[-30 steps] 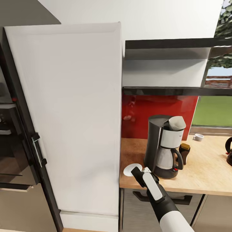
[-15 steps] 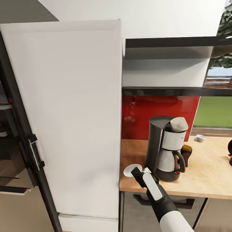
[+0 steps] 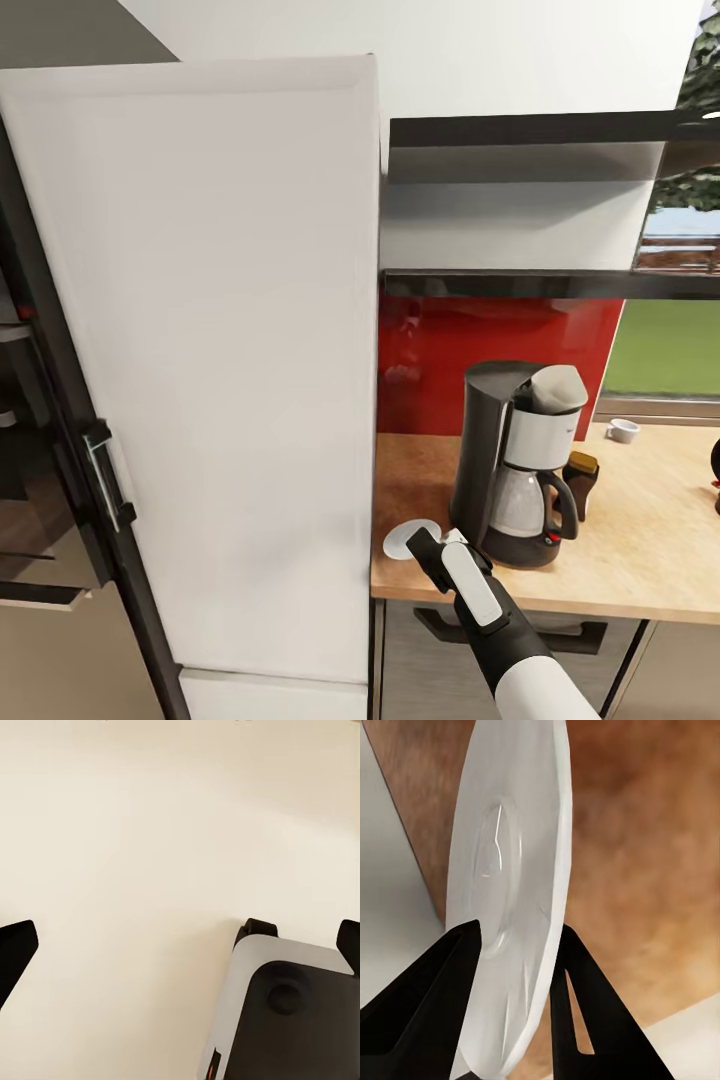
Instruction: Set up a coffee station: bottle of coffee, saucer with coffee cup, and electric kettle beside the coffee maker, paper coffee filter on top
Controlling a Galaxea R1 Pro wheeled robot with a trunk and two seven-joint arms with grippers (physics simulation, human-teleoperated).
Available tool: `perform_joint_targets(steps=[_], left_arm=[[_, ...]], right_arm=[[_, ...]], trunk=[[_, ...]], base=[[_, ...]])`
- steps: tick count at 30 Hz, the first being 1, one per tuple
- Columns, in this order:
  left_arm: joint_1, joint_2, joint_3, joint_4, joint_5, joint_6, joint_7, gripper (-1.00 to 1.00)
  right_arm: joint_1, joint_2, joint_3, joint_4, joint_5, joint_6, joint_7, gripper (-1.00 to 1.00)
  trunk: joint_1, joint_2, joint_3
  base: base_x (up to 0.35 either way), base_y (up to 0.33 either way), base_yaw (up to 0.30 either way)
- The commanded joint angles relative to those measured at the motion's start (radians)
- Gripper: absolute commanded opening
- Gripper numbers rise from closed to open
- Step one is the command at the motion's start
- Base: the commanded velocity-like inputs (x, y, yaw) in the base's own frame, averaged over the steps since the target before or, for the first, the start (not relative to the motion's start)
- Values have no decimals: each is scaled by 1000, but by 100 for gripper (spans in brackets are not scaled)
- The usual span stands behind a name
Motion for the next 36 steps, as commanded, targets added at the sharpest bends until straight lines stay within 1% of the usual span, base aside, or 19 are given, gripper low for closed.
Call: perform_joint_targets(steps=[1,31,32,36], left_arm=[[0,0,7,1,4,-3,-3,100],[0,0,7,1,4,-3,-3,100],[0,0,7,1,4,-3,-3,100],[0,0,7,2,4,-3,-3,100]], right_arm=[[0,0,1,-1,-4,2,-6,-100],[0,-1,2,0,-3,2,-6,-100],[0,-1,1,0,-3,2,-6,100],[0,-1,2,1,-3,2,-6,100]], trunk=[[0,-1,0],[0,-1,0],[0,-1,0],[0,-1,0]], base=[[11,0,0],[33,0,0],[47,0,0],[14,0,0]])
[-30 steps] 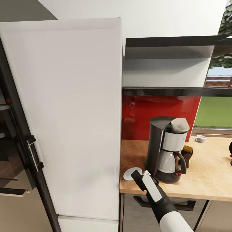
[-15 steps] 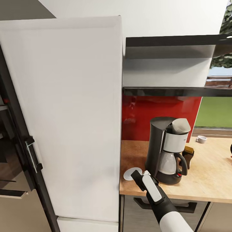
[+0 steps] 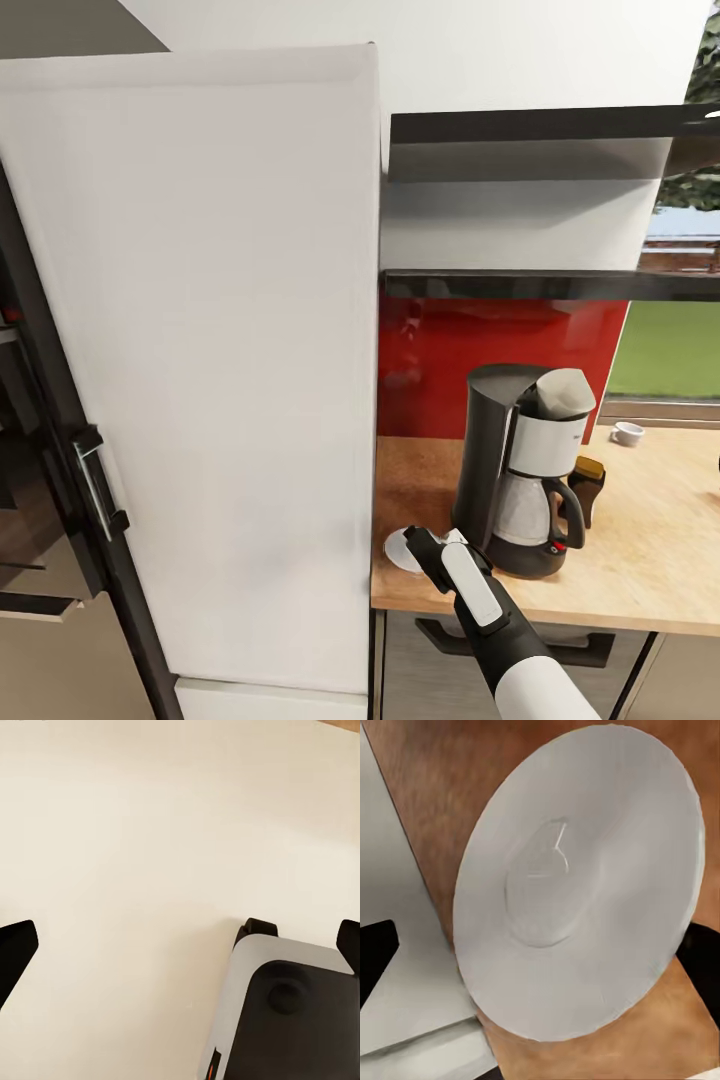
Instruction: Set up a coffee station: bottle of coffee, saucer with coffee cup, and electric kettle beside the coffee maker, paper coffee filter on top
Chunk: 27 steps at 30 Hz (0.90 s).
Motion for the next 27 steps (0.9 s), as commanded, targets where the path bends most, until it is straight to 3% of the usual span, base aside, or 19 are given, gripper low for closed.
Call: perform_joint_targets(steps=[1,12,27], left_arm=[[0,0,7,1,4,-3,-3,100],[0,1,5,0,4,1,-3,100],[0,0,7,0,5,5,-3,100]], right_arm=[[0,0,1,-1,-5,2,-6,100],[0,0,2,-1,-5,2,-6,100],[0,0,2,-1,-5,2,-6,100]], trunk=[[0,-1,0],[0,-1,0],[0,-1,0]], base=[[4,0,0],[-24,-17,0],[-268,-158,0]])
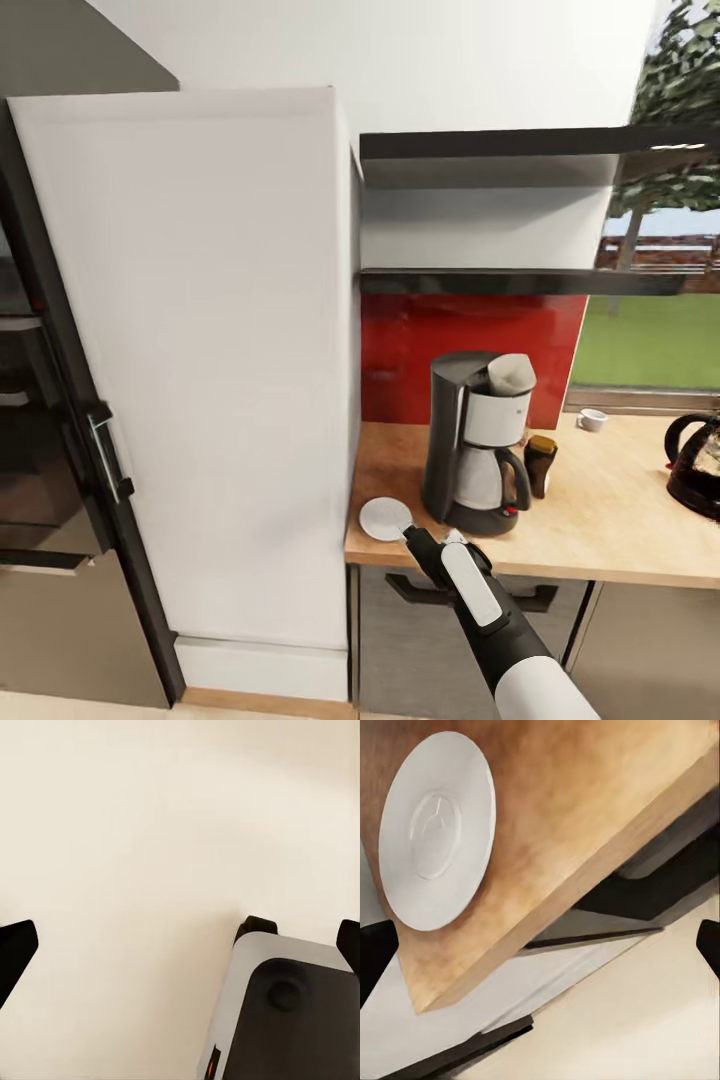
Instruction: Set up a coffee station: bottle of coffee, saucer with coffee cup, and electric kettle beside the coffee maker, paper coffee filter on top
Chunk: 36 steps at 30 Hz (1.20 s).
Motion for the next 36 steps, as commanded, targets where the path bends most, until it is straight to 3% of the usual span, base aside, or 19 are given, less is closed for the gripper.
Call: perform_joint_targets(steps=[1,15,19,20,22,23,26,28,29,30,32,36], left_arm=[[0,0,7,1,4,-2,-3,100],[0,-1,11,1,3,-2,-2,100],[0,-1,13,1,4,-13,-2,100],[0,-2,14,1,4,-14,-2,100],[0,-2,15,1,4,-16,-2,100],[0,-2,15,1,4,-16,-2,100],[0,-5,15,1,4,-18,-2,100],[0,-10,15,1,4,-18,-2,100],[0,-11,15,1,4,-18,-2,100],[0,-14,15,1,4,-18,-2,100],[0,-16,16,1,4,-18,-2,100],[0,-16,17,1,8,-19,-2,100]], right_arm=[[0,0,1,-1,-5,2,-6,100],[0,2,8,0,-1,4,-4,100],[0,2,14,170,15,9,-1,100],[0,-1,32,228,35,9,-1,100],[0,-8,86,349,114,5,6,100],[0,-13,121,434,187,-5,36,100],[0,-41,154,640,361,-114,201,100],[0,-91,160,749,473,-218,329,100],[0,-105,161,765,491,-235,353,100],[1,-149,162,800,536,-271,421,100],[7,-209,163,824,582,-297,541,100],[32,-260,164,835,617,-306,632,100]], trunk=[[0,-1,0],[0,-1,0],[0,-1,0],[0,-1,0],[0,-1,0],[0,-1,0],[0,-1,0],[0,-1,0],[0,-1,0],[0,-1,0],[0,-1,0],[0,-1,0]], base=[[-281,-153,0],[-284,-137,0],[-270,-123,0],[-125,-51,0],[-52,-21,0],[-21,-8,0],[-8,-3,0],[-2,-1,0],[-1,0,0],[0,0,0],[0,0,0],[0,0,0]])
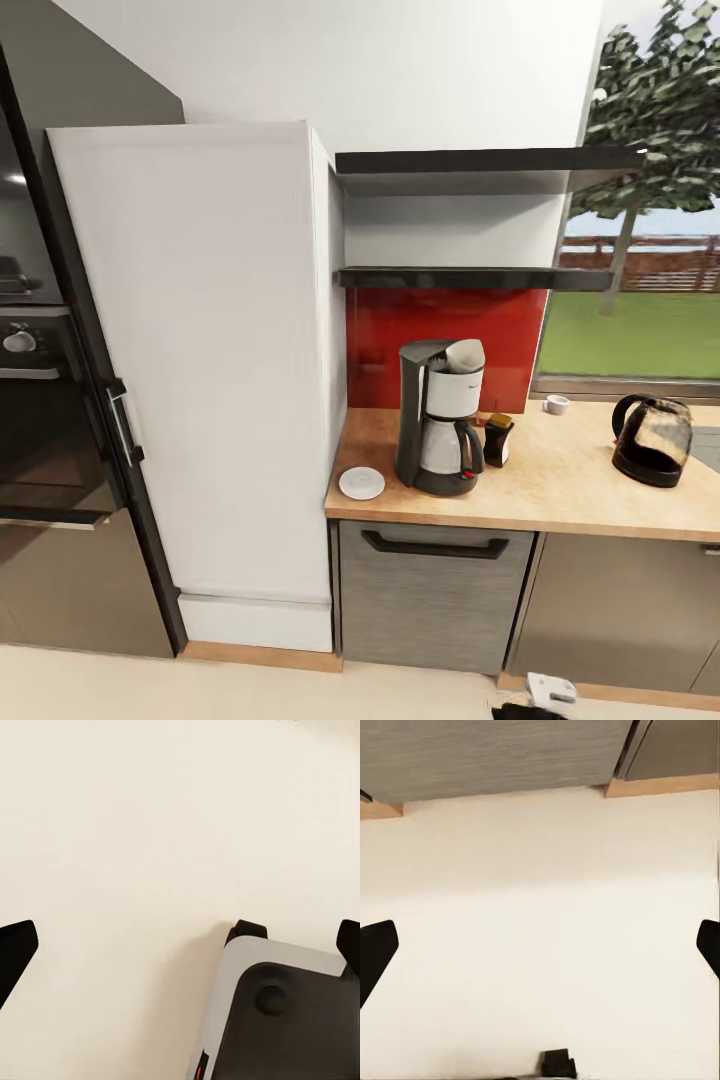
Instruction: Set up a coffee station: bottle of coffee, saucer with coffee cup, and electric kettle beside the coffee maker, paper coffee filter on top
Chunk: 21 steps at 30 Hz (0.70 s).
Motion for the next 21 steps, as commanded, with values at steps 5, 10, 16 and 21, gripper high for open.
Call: perform_joint_targets(steps=[5,10,16,21], left_arm=[[0,-1,7,2,3,-3,-3,100],[0,0,8,1,12,-3,-9,100],[0,-23,3,-2,1,-3,-16,100],[0,-25,3,-4,1,-3,-16,100]], right_arm=[[31,-14,9,2,12,-1,21,100],[43,-11,9,1,16,-2,19,100],[70,-5,9,1,17,-4,16,100],[70,-5,9,1,17,-4,16,100]], trunk=[[0,-1,0],[0,-1,0],[0,-1,0],[0,-1,0]], base=[[0,0,0],[0,0,0],[35,-122,0],[83,-262,0]])
